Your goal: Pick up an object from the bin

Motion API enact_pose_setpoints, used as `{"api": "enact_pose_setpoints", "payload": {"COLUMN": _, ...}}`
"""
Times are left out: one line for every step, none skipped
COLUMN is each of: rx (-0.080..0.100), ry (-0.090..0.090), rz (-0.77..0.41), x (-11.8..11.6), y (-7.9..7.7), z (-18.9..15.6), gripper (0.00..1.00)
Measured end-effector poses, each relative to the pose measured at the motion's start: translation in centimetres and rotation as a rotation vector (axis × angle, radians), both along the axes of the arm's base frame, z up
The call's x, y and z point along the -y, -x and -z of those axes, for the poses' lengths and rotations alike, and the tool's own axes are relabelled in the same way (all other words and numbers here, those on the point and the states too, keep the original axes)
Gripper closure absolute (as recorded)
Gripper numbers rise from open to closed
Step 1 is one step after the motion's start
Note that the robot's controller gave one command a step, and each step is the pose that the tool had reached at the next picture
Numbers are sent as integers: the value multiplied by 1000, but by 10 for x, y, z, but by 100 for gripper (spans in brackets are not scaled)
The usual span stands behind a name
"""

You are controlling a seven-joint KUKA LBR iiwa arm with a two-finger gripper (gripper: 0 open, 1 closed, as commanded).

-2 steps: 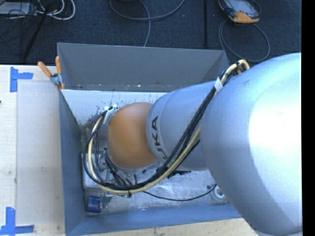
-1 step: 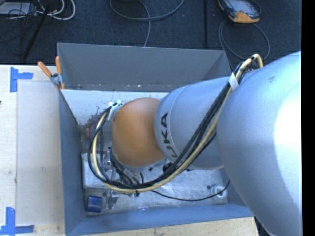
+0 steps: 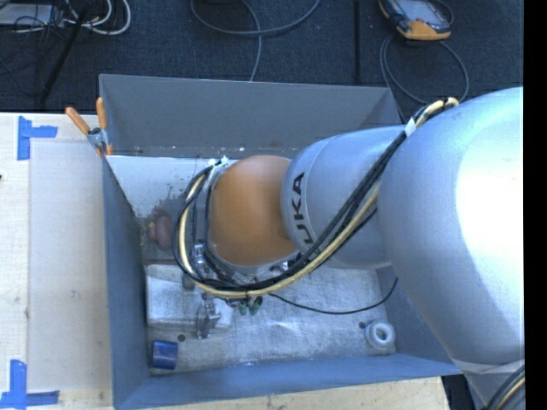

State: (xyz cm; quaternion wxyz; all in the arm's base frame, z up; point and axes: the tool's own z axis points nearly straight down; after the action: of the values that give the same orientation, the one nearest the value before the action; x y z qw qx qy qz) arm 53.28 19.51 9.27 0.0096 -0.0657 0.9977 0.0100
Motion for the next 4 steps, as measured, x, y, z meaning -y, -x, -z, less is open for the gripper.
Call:
{"api": "enact_pose_setpoints", "payload": {"rx": -1, "ry": -1, "rz": 5, "x": 1, "y": 0, "z": 1, "gripper": 100}}
{"api": "enact_pose_setpoints", "payload": {"rx": -5, "ry": 22, "rz": -224, "x": 44, "y": -27, "z": -237, "gripper": 100}}
{"api": "enact_pose_setpoints", "payload": {"rx": -14, "ry": 22, "rz": -222, "x": 44, "y": -25, "z": -232, "gripper": 100}}
{"api": "enact_pose_setpoints", "payload": {"rx": -24, "ry": 23, "rz": -22, "x": 41, "y": -52, "z": -95, "gripper": 100}}
